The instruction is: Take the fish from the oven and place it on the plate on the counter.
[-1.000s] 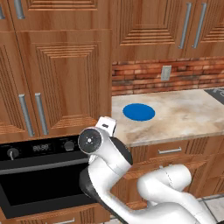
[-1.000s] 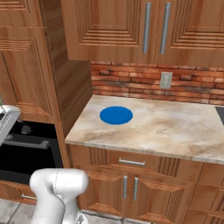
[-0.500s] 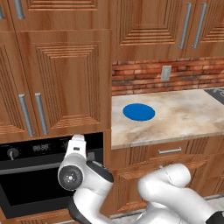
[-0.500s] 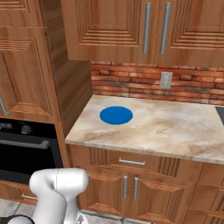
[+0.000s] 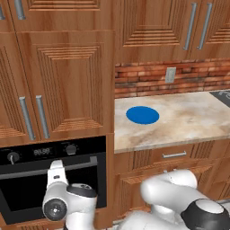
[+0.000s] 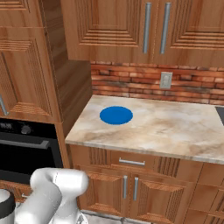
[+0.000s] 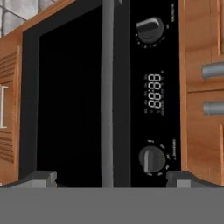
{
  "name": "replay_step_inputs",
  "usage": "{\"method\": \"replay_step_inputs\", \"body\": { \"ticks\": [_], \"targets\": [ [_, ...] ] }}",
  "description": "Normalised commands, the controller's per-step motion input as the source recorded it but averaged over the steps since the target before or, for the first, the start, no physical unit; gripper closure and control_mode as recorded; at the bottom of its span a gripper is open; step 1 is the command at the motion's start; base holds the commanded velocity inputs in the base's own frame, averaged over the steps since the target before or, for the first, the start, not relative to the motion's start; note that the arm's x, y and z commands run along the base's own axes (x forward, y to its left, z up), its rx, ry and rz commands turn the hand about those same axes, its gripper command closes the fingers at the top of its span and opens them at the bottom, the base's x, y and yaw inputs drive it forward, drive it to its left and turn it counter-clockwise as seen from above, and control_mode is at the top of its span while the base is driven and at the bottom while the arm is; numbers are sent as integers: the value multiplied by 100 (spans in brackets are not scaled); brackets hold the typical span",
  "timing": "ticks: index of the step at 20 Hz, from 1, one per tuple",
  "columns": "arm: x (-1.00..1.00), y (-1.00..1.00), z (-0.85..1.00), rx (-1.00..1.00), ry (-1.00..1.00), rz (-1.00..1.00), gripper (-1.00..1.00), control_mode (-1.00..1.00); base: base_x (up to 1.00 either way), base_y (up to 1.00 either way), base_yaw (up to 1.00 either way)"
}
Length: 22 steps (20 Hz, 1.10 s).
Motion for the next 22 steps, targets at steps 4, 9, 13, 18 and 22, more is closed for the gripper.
{"method": "replay_step_inputs", "body": {
  "ticks": [4, 9, 13, 18, 22],
  "targets": [
    [1, 44, -42, -6, 0, -3, -100, -100, 0, 0, 0],
    [0, 33, -5, -1, -2, -9, -100, -100, 0, 0, 0],
    [11, 11, 0, 0, -6, -14, -100, -100, 0, 0, 0],
    [22, 0, 0, 0, -2, -15, -100, -100, 0, 0, 0],
    [42, -2, 0, 0, 0, -7, -100, -100, 0, 0, 0]
  ]
}}
